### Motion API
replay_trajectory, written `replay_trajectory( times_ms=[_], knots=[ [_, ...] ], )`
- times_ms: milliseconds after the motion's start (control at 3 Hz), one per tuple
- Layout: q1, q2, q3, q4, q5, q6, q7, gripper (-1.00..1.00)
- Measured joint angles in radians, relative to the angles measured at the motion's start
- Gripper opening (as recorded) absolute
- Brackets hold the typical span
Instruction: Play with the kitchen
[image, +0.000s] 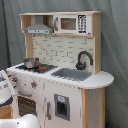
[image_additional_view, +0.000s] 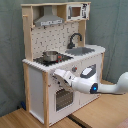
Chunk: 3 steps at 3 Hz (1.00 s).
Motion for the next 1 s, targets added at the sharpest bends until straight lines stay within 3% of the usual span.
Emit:
replay_trajectory(
  times_ms=[1000],
  knots=[
    [0.001, -0.051, -0.003, 0.000, -0.001, -0.039, -0.377, 1.00]
  ],
)
